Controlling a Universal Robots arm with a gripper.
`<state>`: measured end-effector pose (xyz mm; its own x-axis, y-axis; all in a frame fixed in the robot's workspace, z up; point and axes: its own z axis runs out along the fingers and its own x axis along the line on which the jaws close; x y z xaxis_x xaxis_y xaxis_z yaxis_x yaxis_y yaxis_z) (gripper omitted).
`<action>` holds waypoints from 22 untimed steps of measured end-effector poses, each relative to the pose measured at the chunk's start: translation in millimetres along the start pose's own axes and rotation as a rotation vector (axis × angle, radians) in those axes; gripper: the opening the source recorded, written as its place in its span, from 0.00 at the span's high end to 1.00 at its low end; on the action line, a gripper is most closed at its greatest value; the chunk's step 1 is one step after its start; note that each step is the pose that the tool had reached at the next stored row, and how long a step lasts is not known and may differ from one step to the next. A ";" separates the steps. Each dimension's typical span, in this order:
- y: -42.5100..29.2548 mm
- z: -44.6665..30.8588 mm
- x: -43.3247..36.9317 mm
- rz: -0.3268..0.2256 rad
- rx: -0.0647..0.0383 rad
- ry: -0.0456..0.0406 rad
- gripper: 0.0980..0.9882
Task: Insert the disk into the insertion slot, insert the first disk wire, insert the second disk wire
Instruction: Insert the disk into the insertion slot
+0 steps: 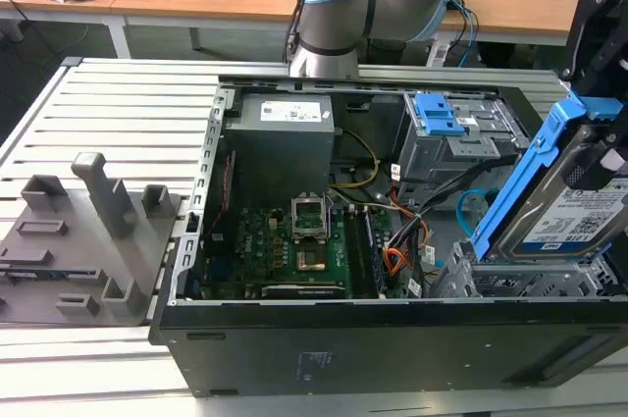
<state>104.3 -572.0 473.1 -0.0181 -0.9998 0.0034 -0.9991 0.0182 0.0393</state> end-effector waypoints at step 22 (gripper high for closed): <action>-0.8 20.9 -0.1 0.000 0.000 -0.0002 0.70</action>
<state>104.3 -572.0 452.1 -0.0181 -0.9998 0.0032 -0.9991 0.0182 0.0393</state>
